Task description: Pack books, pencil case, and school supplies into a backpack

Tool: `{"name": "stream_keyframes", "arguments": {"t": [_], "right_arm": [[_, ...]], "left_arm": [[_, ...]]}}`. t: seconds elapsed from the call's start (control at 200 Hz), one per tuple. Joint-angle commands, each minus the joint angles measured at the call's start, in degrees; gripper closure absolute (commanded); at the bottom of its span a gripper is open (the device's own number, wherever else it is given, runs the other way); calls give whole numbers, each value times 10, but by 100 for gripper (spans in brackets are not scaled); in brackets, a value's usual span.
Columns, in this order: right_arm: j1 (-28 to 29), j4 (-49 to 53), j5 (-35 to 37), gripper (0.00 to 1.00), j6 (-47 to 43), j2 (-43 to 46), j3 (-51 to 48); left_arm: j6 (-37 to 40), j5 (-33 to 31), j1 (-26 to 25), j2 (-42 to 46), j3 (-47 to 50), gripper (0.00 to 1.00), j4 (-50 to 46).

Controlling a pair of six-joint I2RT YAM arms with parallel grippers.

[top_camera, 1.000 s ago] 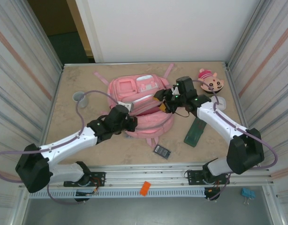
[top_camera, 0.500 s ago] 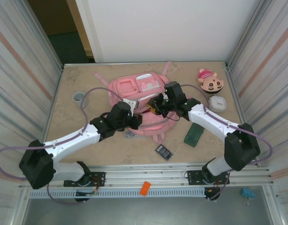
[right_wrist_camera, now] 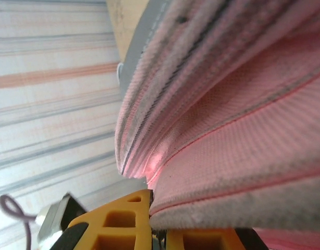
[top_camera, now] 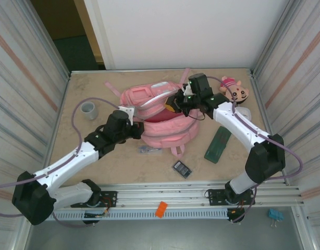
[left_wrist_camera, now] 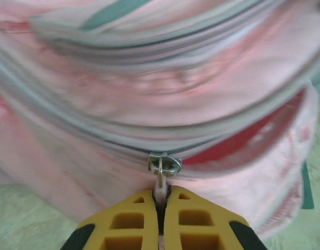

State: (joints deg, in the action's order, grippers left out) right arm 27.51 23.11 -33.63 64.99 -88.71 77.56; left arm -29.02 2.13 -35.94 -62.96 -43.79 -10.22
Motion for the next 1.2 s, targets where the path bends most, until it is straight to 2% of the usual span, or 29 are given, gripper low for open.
{"name": "stream_keyframes", "arguments": {"t": [0.0, 0.145, 0.386, 0.616, 0.877, 0.982, 1.193], "right_arm": [[-33, 47, -81, 100, -75, 7, 54], [-57, 84, -102, 100, -109, -1, 89], [-70, 86, -123, 100, -111, -14, 118], [-74, 98, -147, 100, -113, -15, 132], [-79, 61, -156, 100, -88, -25, 132], [-76, 44, -118, 100, -67, -27, 129], [-51, -108, -3, 100, 41, -28, 68]], "left_arm": [[22, 1, 42, 10, 12, 100, -5], [53, 22, 87, -9, 5, 100, -2], [68, 32, 151, -66, -22, 100, 4], [92, 49, 158, -147, -69, 100, 4], [91, 25, 189, -224, -106, 99, 55], [94, 36, 203, -254, -142, 90, 61], [109, 73, 204, -245, -259, 59, -11]]}}
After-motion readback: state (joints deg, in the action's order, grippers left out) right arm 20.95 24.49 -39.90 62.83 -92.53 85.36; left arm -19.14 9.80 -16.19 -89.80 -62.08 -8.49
